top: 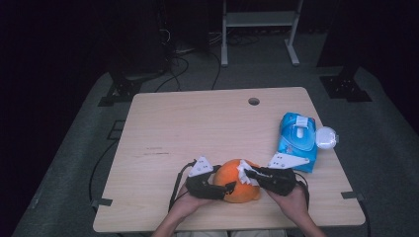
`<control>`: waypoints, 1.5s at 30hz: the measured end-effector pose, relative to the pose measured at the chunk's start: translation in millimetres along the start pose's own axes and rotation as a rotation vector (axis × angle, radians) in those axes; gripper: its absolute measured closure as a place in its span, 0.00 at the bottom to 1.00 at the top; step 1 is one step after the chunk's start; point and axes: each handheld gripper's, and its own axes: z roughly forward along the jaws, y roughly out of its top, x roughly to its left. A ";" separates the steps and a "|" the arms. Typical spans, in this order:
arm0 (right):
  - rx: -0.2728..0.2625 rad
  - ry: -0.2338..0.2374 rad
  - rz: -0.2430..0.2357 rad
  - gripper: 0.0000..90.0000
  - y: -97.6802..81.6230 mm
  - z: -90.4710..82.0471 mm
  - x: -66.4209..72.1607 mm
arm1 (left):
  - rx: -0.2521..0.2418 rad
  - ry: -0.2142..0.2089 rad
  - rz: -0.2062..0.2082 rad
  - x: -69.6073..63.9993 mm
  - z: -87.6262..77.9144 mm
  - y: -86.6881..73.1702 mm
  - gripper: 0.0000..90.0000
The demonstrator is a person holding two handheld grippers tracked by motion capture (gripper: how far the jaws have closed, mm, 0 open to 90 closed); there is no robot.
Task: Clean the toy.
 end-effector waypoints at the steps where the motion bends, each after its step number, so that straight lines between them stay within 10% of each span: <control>1: -0.011 0.017 -0.011 0.90 2.3 0.5 3.5 | 0.002 0.001 0.027 -3.2 0.3 1.1 0.28; 3: -0.018 0.041 -0.024 0.90 6.1 2.9 11.0 | 0.012 0.003 0.071 -7.4 0.0 2.4 0.28; 8: -0.002 0.001 0.009 0.90 1.3 0.5 -3.2 | -0.014 -0.054 0.038 -3.8 -3.0 2.7 0.26; 17: -0.014 0.064 -0.074 0.90 14.1 7.0 25.9 | 0.014 -0.002 0.197 -25.4 0.4 4.0 0.30; 23: -0.014 0.015 0.036 0.90 12.0 -4.1 3.9 | 0.020 -0.009 0.214 -29.1 1.5 5.0 0.32; 26: -0.019 0.041 -0.008 0.90 14.2 0.1 18.6 | 0.030 -0.006 0.250 -32.9 2.3 4.6 0.32; 29: -0.004 0.033 -0.067 0.90 14.1 7.9 30.4 | 0.035 -0.011 0.229 -30.4 0.7 2.4 0.33; 36: -0.006 -0.059 0.014 0.90 3.5 -11.3 -3.7 | 0.025 -0.027 0.200 -25.5 -1.6 -0.8 0.33; 40: 0.009 -0.059 0.011 0.90 -3.7 -16.1 -4.0 | 0.037 -0.035 0.206 -25.5 -2.7 3.0 0.28; 45: 0.015 -0.030 -0.002 0.90 -7.5 -12.0 2.2 | 0.045 -0.057 0.116 -15.8 -4.7 4.6 0.21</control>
